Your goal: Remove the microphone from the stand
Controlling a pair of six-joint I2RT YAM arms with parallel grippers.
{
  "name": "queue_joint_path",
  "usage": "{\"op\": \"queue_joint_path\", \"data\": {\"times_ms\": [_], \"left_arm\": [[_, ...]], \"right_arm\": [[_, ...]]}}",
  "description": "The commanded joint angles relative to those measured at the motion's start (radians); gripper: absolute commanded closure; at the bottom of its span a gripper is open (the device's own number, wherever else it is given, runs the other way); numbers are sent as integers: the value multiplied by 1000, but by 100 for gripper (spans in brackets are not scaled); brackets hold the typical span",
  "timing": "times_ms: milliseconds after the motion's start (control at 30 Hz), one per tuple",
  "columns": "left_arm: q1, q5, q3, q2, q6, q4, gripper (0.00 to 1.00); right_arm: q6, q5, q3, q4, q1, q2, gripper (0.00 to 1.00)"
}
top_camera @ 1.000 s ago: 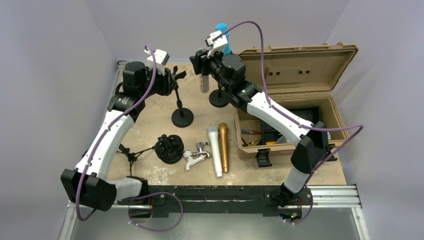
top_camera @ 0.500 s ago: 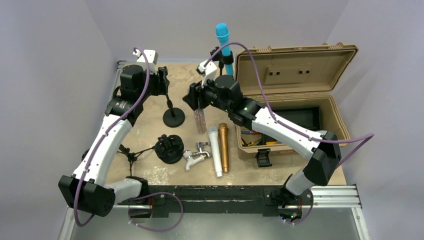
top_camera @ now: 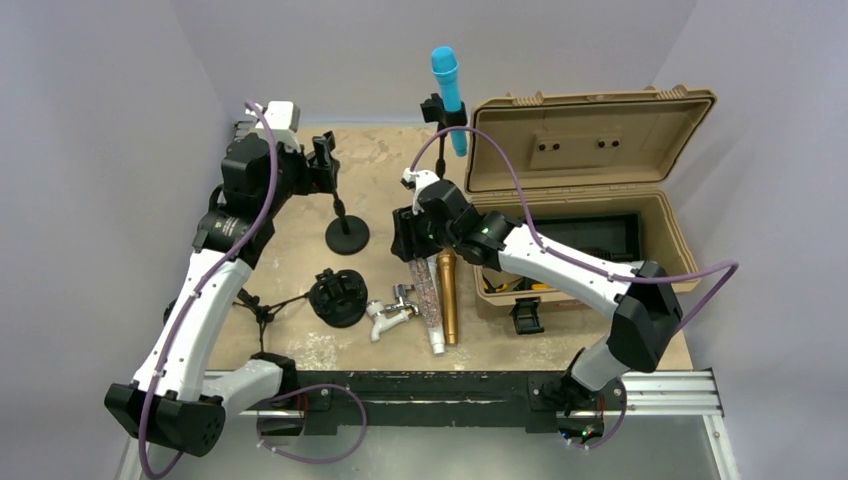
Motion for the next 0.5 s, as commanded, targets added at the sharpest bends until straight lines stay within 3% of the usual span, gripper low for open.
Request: {"op": "queue_joint_path", "data": {"times_ms": [0,467], "left_arm": [[-1,-27,8,-57,-15,10,12],[-4,-22,13,-96,-23,0,12]], "right_arm": [[58,90,9,-87,6,34,94],[136,209,30,-145,-11,134,88]]}}
